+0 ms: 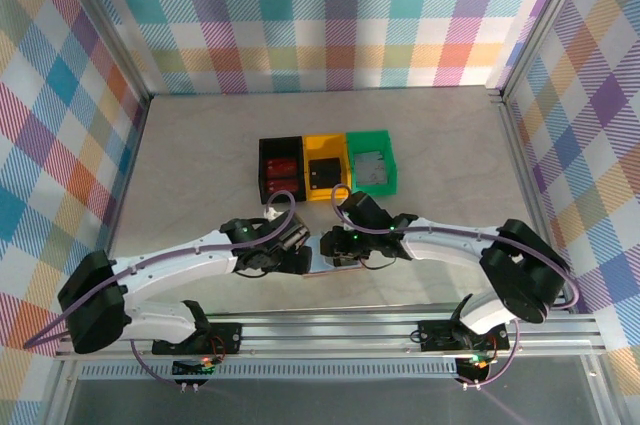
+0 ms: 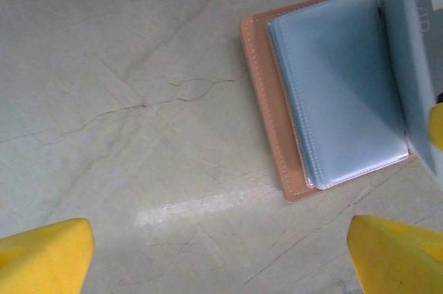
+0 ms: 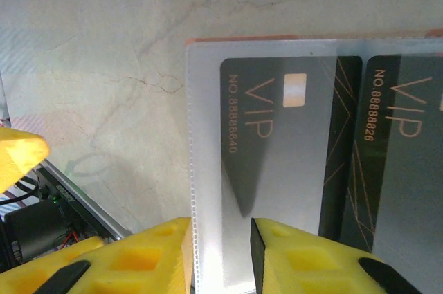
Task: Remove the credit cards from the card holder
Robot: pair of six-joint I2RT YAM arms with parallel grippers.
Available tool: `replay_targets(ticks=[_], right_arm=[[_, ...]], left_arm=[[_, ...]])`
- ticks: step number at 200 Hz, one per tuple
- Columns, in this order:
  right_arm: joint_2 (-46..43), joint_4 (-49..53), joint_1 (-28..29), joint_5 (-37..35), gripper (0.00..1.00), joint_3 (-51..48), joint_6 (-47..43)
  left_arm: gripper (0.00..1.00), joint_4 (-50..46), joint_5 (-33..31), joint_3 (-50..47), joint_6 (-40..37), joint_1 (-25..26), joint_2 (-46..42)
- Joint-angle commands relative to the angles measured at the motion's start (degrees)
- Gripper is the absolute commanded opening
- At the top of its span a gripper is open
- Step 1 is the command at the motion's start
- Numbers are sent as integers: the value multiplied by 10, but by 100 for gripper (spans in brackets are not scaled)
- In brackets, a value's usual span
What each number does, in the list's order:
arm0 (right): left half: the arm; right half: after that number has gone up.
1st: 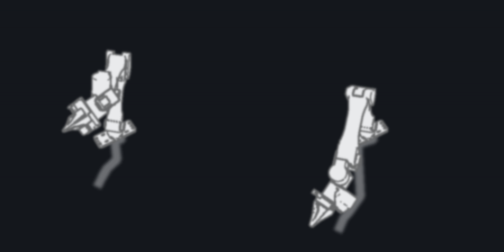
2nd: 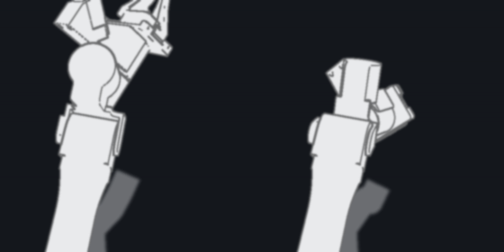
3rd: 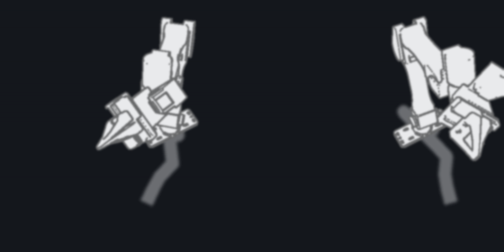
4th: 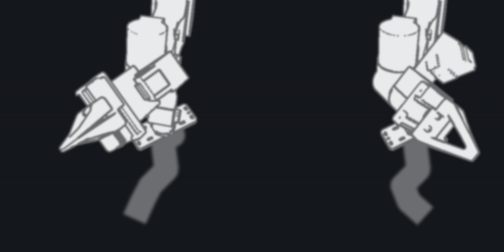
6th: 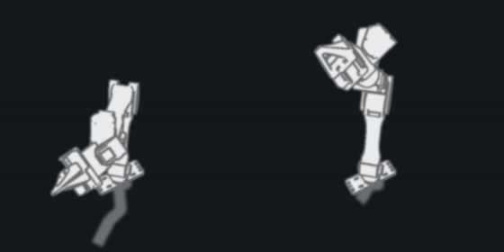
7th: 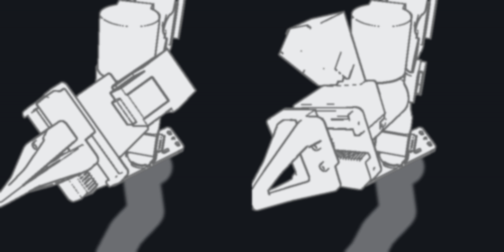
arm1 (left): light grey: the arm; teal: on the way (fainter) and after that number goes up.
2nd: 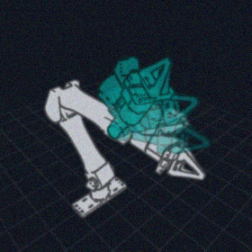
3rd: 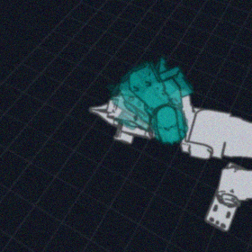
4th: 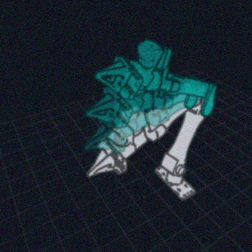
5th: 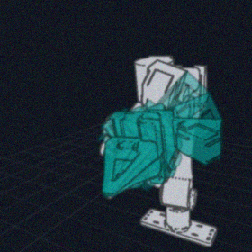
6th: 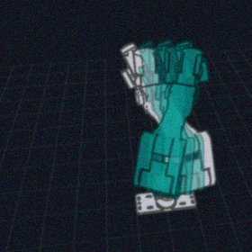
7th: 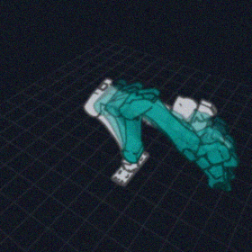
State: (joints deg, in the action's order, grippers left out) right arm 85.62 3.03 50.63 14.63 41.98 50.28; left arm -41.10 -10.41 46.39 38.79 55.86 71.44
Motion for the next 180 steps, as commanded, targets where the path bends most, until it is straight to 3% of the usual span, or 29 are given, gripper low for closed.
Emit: replay_targets(ticks=[1,30,86,180], right_arm=[[14,-15,7,17,28,24,13],[20,-9,9,20,29,30,11],[-27,87,5,-51,29,47,-31],[5,86,-30,-44,29,27,-59]], left_arm=[[94,-23,-21,-8,3,0,-26],[94,-18,-16,-8,5,0,-27],[94,8,15,-5,7,0,24],[94,41,51,26,26,1,101]])
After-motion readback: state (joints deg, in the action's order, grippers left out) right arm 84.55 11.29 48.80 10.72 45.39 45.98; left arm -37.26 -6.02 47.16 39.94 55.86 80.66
